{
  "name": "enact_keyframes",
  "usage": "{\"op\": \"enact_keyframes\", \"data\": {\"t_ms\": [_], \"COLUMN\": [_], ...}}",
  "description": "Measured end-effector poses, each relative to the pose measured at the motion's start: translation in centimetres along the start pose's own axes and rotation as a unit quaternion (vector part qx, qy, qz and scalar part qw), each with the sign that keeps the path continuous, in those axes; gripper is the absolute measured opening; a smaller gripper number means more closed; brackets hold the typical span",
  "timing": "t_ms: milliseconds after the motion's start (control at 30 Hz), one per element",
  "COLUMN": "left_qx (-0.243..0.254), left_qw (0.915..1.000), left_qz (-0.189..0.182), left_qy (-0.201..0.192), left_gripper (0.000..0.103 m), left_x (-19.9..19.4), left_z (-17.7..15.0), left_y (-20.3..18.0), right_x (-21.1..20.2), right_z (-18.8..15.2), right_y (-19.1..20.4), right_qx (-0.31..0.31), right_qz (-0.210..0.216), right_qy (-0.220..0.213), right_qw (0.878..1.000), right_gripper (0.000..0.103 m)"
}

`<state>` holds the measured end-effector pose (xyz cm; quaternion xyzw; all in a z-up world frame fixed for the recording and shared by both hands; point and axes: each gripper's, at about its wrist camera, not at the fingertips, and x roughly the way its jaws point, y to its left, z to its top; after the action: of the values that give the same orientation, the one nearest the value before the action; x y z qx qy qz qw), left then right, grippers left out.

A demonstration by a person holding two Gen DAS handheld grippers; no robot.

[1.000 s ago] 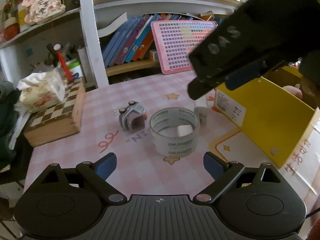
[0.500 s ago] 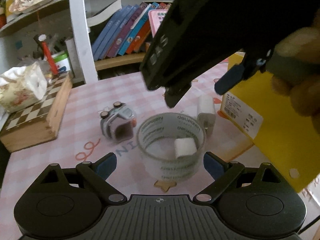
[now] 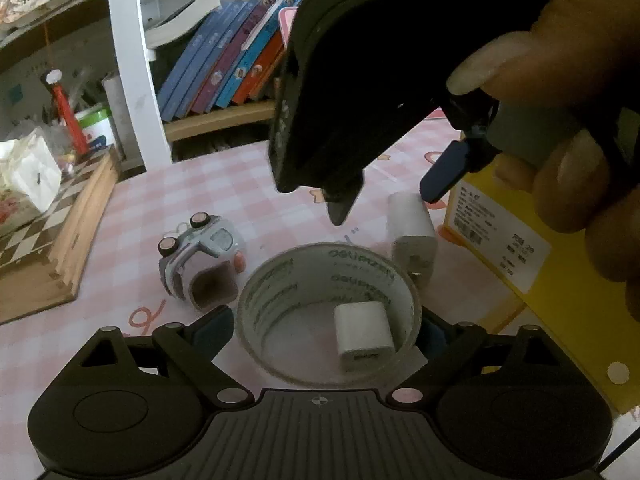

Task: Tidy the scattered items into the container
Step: 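Close the right gripper on the white charger while the left gripper grasps the tape roll rim, then carry the charger and tape roll toward the yellow box with both tools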

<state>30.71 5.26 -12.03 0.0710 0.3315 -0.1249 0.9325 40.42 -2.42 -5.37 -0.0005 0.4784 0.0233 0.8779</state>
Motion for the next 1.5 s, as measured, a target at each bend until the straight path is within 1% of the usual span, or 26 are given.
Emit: {"op": "enact_keyframes", "data": {"t_ms": [33,133,233,300,400,467,533,633,700,767,800,833,867,900,1067,1200,1500], "left_qx": [-0.002,0.0,0.003,-0.014,-0.037,-0.055,-0.071,-0.089,-0.096,-0.101,-0.105,-0.109,-0.113,-0.117,-0.122,-0.125,-0.127], "left_qw": [1.0,1.0,0.9999,0.9998,0.999,0.9979,0.9966,0.995,0.9941,0.9934,0.9929,0.9924,0.9919,0.9914,0.9904,0.9898,0.989], "left_qz": [-0.004,-0.005,0.007,0.009,0.023,0.03,0.036,0.041,0.045,0.049,0.05,0.051,0.052,0.053,0.059,0.062,0.061], "left_qy": [0.0,-0.002,-0.007,-0.009,-0.01,-0.013,-0.019,-0.022,-0.022,-0.023,-0.024,-0.024,-0.024,-0.025,-0.027,-0.028,-0.046], "left_gripper": [0.085,0.084,0.084,0.084,0.084,0.084,0.084,0.084,0.084,0.084,0.084,0.084,0.084,0.084,0.084,0.084,0.084], "left_x": [0.1,0.0,-1.3,-2.3,-3.8,-4.8,-5.7,-6.7,-7.2,-7.8,-8.0,-8.2,-8.5,-8.8,-9.6,-10.2,-12.3], "left_z": [0.0,-0.1,-0.5,-0.8,-1.0,-1.1,-1.1,-1.1,-1.2,-1.4,-1.4,-1.5,-1.5,-1.6,-1.6,-1.7,-1.3], "left_y": [0.0,0.2,0.9,1.9,3.2,4.1,4.7,5.3,5.5,5.7,5.7,5.8,5.9,6.0,6.2,6.4,6.8], "right_x": [0.1,0.3,0.2,0.1,0.2,0.8,1.2,1.6,2.0,2.5,2.8,2.8,2.8,2.7,2.0,0.1,-4.0], "right_z": [0.1,0.3,0.5,0.4,0.0,-0.3,-0.5,-1.2,-1.4,-1.7,-1.8,-1.8,-1.9,-1.8,-2.0,-2.2,-2.8], "right_y": [-0.1,0.0,0.0,0.0,0.9,1.1,1.1,1.2,1.0,0.8,0.7,0.6,0.5,0.5,0.0,0.4,0.6], "right_qx": [-0.002,-0.009,-0.007,-0.012,-0.037,-0.04,-0.037,-0.041,-0.033,-0.028,-0.025,-0.023,-0.022,-0.02,-0.012,-0.031,-0.058], "right_qz": [0.0,-0.001,0.005,0.006,-0.011,-0.013,0.001,0.02,0.029,0.026,0.026,0.027,0.026,0.029,0.068,0.092,0.129], "right_qy": [0.001,0.004,0.008,0.008,0.005,0.017,0.035,0.044,0.053,0.056,0.056,0.049,0.045,0.044,0.04,0.016,-0.012], "right_qw": [1.0,1.0,1.0,1.0,0.999,0.999,0.999,0.998,0.998,0.998,0.998,0.998,0.998,0.998,0.997,0.995,0.99], "right_gripper": [0.057,0.06,0.058,0.057,0.059,0.059,0.058,0.049,0.04,0.037,0.034,0.032,0.026,0.025,0.025,0.025,0.025]}}
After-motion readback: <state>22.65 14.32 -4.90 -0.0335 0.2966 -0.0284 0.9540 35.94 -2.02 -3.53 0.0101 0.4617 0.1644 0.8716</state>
